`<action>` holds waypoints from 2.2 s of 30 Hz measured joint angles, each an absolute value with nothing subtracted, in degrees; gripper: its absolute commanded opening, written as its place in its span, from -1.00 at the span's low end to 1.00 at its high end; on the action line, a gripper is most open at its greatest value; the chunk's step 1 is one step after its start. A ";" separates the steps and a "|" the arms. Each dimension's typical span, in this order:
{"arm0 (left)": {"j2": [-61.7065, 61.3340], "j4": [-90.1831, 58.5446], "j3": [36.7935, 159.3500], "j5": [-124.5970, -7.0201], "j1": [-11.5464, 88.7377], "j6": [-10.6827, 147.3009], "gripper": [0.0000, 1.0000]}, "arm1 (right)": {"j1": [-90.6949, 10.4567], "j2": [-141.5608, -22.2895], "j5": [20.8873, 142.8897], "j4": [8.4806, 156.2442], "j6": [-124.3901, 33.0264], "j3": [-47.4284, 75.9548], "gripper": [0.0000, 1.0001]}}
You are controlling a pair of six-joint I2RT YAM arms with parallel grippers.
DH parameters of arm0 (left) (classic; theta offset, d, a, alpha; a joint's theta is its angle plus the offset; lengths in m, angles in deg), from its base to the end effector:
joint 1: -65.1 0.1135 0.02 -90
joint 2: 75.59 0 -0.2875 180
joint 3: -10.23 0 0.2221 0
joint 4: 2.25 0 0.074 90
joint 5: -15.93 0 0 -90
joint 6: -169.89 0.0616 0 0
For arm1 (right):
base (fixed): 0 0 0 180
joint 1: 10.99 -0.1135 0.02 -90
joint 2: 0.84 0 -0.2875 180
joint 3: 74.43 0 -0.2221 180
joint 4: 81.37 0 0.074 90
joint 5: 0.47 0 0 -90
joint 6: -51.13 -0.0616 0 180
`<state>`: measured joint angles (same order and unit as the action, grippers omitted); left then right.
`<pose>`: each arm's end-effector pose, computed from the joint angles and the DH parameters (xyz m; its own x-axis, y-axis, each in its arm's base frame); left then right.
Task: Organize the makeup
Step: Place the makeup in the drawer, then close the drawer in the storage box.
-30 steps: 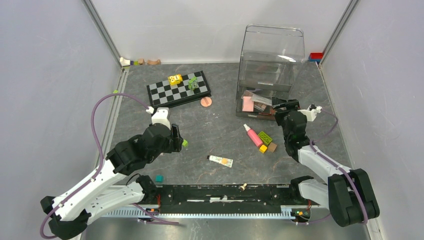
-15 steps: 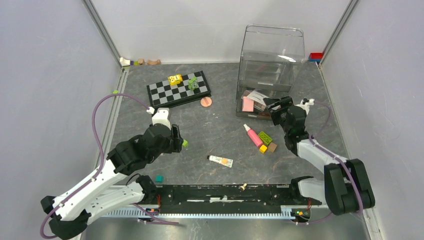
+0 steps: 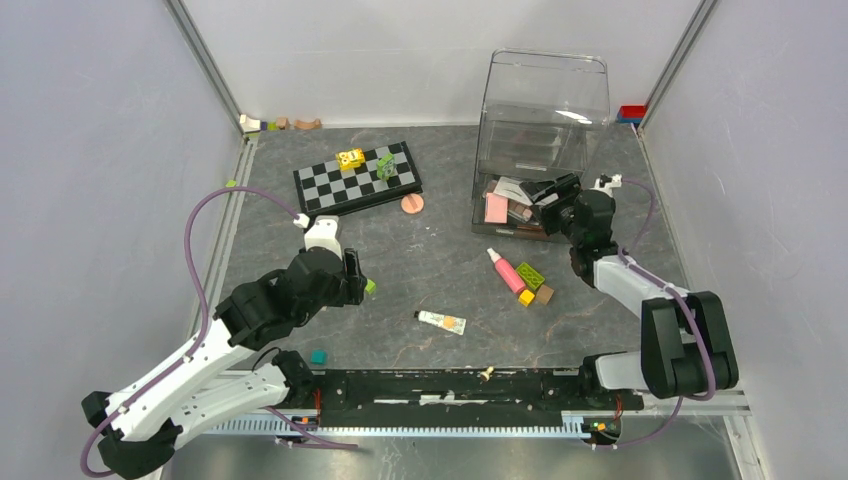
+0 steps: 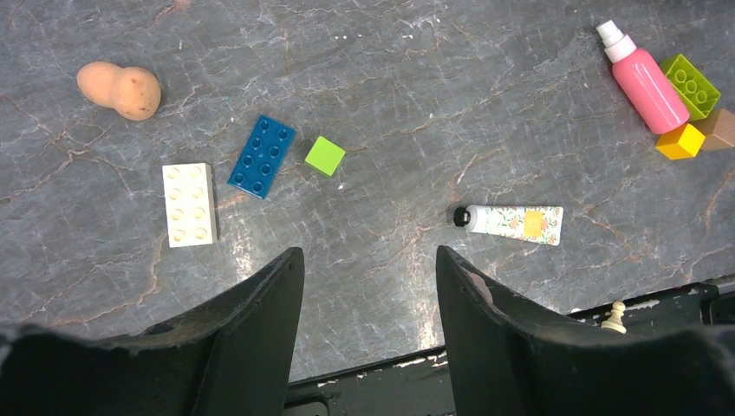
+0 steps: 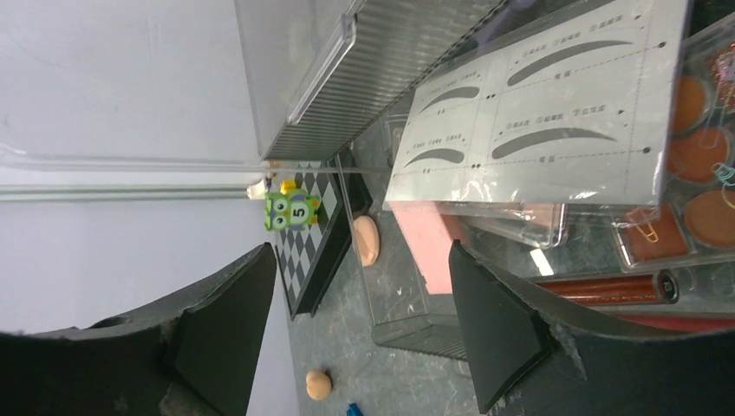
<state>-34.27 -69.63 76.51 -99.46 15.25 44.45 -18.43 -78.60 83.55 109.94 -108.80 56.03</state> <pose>0.0854 -0.0603 0.3096 -0.6364 -0.0580 -0.7692 0.1441 0.9707 -0.1924 0.2809 0.0432 0.2501 -0.3128 0.9012 -0.2999 0.1928 0.3694 0.9091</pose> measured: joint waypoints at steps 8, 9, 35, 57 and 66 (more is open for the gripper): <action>-34.01 -69.63 76.49 -99.46 15.25 44.45 0.30 | -18.37 -73.97 80.89 106.64 -102.26 56.03 0.46; -34.01 -69.63 76.49 -99.46 15.25 44.45 0.31 | -18.37 -73.18 80.51 105.46 -99.95 55.90 0.43; -34.64 -71.85 79.94 -99.54 15.25 46.94 0.32 | -24.29 -68.09 78.85 89.18 -59.88 58.41 0.05; -38.01 -72.10 79.07 -100.99 15.25 47.44 0.29 | -26.54 -81.18 83.07 83.86 -41.48 46.87 0.13; -37.05 -72.10 79.07 -100.99 15.25 47.46 0.29 | -26.54 -86.14 86.02 88.98 -40.45 44.12 0.17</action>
